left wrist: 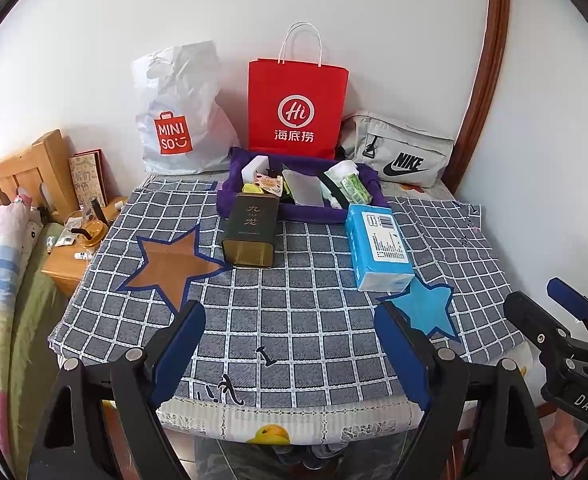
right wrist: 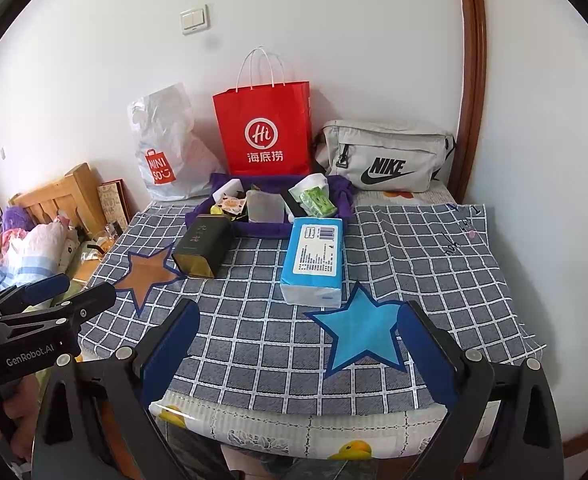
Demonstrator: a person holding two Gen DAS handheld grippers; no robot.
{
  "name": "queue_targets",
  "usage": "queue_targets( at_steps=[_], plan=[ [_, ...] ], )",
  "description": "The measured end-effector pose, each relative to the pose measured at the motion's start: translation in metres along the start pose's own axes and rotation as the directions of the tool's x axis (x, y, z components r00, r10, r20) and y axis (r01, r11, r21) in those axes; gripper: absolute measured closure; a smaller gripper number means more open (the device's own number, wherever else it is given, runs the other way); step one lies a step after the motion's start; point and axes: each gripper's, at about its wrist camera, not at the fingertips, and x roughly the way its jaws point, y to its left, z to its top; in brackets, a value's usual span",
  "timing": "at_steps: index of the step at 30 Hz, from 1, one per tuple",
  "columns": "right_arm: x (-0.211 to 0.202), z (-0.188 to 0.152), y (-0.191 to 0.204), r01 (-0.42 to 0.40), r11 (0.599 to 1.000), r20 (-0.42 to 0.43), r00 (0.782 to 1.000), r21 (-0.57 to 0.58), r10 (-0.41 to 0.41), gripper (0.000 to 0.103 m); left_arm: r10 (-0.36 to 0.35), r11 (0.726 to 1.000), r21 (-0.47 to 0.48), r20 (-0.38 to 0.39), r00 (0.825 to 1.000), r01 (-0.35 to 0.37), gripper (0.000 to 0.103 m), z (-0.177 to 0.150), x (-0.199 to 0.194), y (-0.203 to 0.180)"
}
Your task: Organize soft objects
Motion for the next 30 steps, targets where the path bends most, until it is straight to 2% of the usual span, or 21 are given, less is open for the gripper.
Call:
queue_targets(
  at_steps=[30],
  plan=[
    [-0.0041, -0.0006, -0.0017, -0.011, 1.000, 0.006, 1.000, 0.009, 0.011, 0.005, 0.001, 1.000, 0.001, 0.000, 1.000, -0.001, 0.017, -0.0009, -0.0001, -0.0013]
  ],
)
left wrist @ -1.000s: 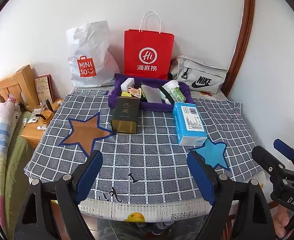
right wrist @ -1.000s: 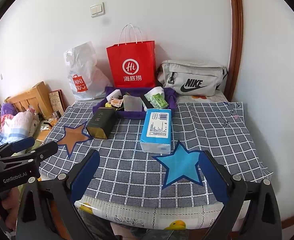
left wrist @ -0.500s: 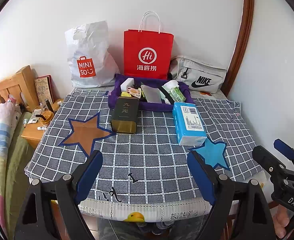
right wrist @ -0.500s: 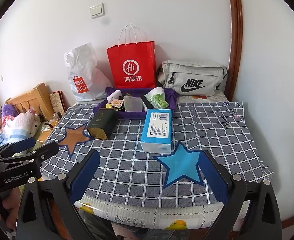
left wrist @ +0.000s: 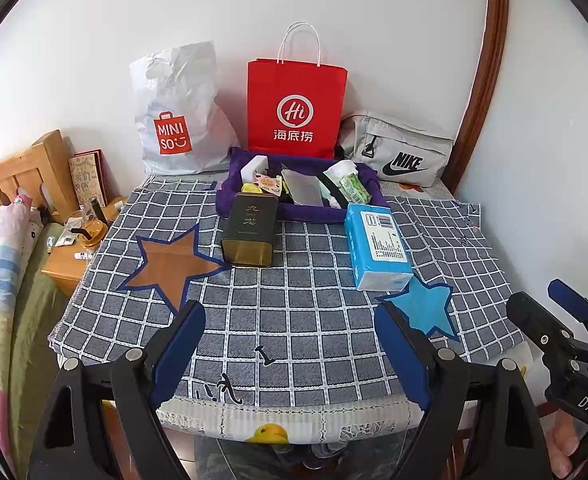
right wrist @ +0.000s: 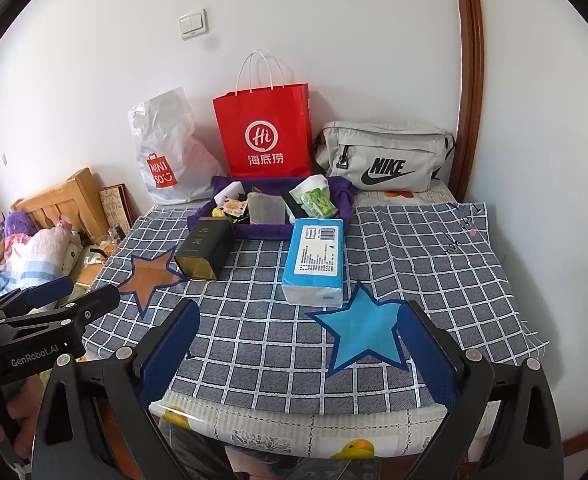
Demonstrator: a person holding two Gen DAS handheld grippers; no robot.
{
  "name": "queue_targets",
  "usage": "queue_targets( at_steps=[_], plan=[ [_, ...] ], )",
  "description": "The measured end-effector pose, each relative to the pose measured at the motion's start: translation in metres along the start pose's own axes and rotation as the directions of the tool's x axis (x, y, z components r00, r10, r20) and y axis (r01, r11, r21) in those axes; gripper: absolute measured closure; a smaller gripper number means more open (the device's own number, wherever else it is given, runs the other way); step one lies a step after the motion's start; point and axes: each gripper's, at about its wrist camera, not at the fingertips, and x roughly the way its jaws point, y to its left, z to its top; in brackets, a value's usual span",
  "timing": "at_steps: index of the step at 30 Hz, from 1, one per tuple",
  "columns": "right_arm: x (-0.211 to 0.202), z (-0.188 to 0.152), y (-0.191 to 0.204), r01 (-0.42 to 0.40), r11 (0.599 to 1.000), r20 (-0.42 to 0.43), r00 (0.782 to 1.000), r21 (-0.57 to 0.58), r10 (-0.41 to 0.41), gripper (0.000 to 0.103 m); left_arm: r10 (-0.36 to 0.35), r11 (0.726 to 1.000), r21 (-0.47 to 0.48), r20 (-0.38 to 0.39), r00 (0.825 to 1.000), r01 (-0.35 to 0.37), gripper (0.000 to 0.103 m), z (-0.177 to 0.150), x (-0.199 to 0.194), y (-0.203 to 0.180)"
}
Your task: Organize soft objects
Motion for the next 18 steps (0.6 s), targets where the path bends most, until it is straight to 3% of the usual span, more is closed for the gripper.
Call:
queue_targets(
  at_steps=[18],
  plan=[
    [-0.0001, -0.0009, 0.0018, -0.003, 1.000, -0.003, 1.000, -0.002, 0.003, 0.005, -0.001, 1.000, 0.005, 0.002, 1.000, 0.001, 0.017, -0.0009, 0.0046, 0.0024]
  ],
)
